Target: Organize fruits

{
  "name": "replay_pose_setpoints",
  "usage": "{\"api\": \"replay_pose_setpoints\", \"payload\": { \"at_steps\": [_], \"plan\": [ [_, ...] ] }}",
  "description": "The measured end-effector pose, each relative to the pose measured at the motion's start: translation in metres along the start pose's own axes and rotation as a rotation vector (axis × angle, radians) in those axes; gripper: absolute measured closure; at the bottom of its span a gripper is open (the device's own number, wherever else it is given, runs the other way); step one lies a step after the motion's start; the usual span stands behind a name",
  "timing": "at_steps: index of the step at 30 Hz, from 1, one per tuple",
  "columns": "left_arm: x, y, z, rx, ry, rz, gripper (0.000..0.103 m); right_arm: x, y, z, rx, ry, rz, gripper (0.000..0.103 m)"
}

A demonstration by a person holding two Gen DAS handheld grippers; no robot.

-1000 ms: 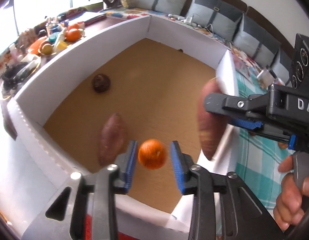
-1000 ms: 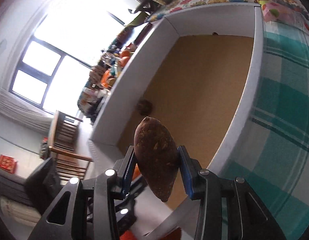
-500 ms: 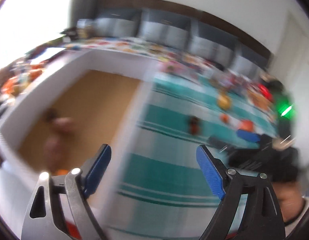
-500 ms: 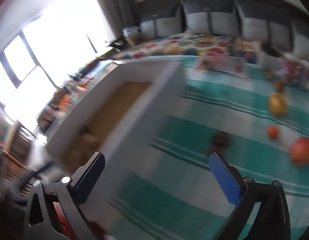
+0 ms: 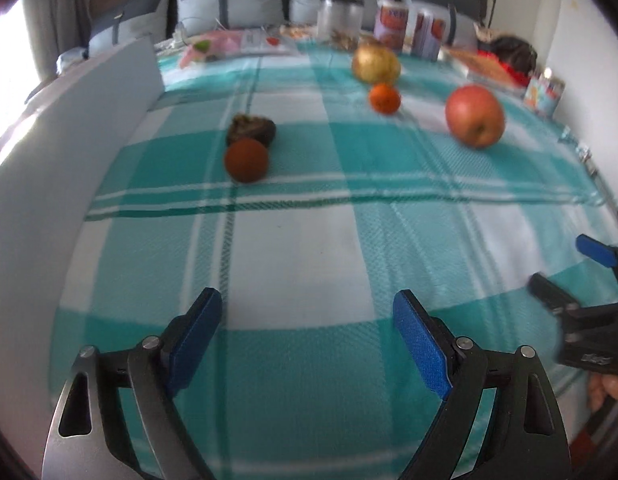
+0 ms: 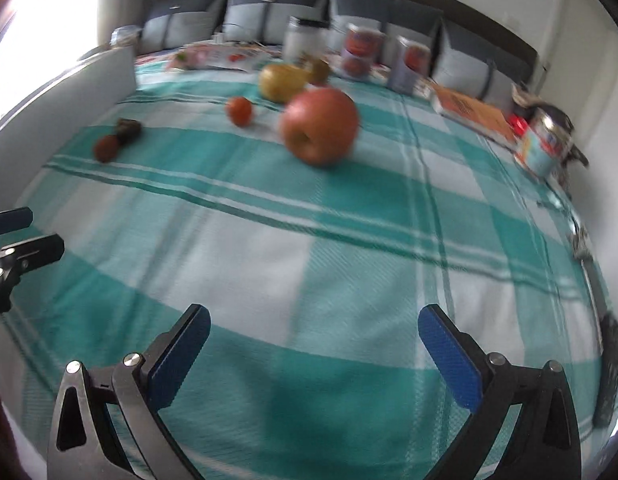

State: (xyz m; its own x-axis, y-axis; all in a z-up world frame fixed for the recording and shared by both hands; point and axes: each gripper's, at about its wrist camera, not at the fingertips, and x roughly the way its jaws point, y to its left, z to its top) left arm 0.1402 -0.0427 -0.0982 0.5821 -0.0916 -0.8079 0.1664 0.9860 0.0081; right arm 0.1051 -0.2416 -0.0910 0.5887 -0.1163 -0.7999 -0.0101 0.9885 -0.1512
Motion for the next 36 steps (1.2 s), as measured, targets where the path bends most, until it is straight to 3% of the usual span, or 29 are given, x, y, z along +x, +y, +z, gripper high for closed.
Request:
{"api": "replay_pose_setpoints", "payload": {
  "at_steps": [1, 4, 36],
  "plan": [
    [-0.003, 0.001, -0.003, 0.015, -0.042, 0.009, 0.01, 0.002, -0.008, -0.005, 0.044, -0.009, 0.037, 0.0],
    [-0.003, 0.005, -0.003, -0.002, -0.045, 0.004, 0.008, 0.007, -0.023, -0.002, 0.117, 0.012, 0.067, 0.0],
    [-0.001, 0.004, -0.002, -0.002, -0.051, 0.006, 0.007, 0.005, -0.019, -0.002, 0.109, 0.011, 0.049, 0.0]
  ]
}}
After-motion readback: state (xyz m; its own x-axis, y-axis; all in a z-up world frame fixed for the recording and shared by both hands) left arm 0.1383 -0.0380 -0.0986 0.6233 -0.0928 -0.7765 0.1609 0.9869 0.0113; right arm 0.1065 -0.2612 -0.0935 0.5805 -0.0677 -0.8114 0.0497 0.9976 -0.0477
